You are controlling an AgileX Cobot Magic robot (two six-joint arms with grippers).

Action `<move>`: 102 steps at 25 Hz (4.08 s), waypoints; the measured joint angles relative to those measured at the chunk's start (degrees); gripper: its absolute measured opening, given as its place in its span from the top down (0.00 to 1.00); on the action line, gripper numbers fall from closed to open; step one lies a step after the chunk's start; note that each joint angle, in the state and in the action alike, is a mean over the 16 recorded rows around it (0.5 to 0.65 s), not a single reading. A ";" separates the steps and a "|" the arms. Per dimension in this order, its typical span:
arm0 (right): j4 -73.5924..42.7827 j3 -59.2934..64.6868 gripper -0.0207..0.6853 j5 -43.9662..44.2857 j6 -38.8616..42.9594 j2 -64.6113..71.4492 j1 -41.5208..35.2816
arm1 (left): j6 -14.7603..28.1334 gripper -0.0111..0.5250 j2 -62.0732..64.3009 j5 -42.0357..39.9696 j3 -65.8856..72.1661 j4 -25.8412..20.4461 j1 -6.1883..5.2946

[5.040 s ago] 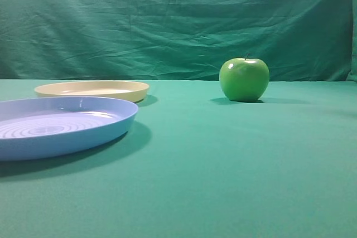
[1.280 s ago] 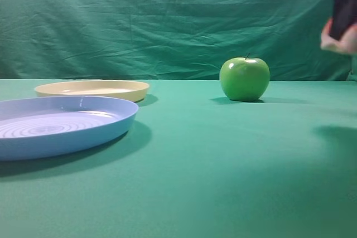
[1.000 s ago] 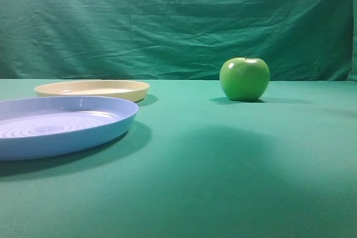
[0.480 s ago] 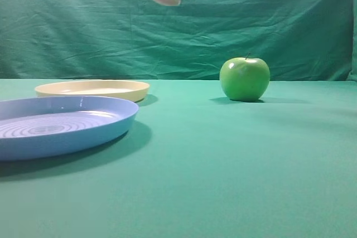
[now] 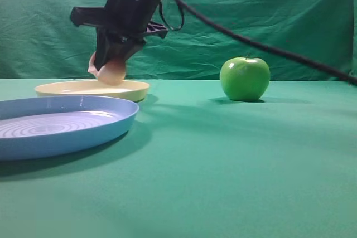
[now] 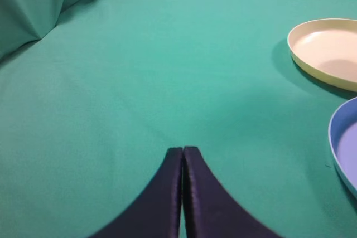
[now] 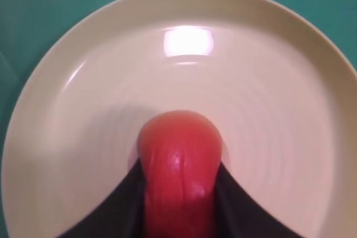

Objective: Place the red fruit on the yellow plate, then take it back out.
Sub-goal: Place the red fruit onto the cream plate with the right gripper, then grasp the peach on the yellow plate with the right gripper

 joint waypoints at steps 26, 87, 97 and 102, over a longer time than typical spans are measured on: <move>-5.12 0.10 0.87 23.08 15.64 -26.27 -6.02 | 0.00 0.98 0.00 0.00 0.00 0.00 0.00; -19.61 113.33 0.97 -18.25 29.23 -136.16 -36.78 | 0.00 0.98 0.00 0.00 0.00 0.00 0.00; -19.61 122.74 0.97 -20.66 29.10 -140.34 -38.37 | 0.00 0.98 0.00 0.00 0.00 0.00 0.00; -19.61 123.80 0.97 -20.10 28.19 -140.37 -38.42 | 0.02 0.98 0.00 0.00 0.00 0.00 0.00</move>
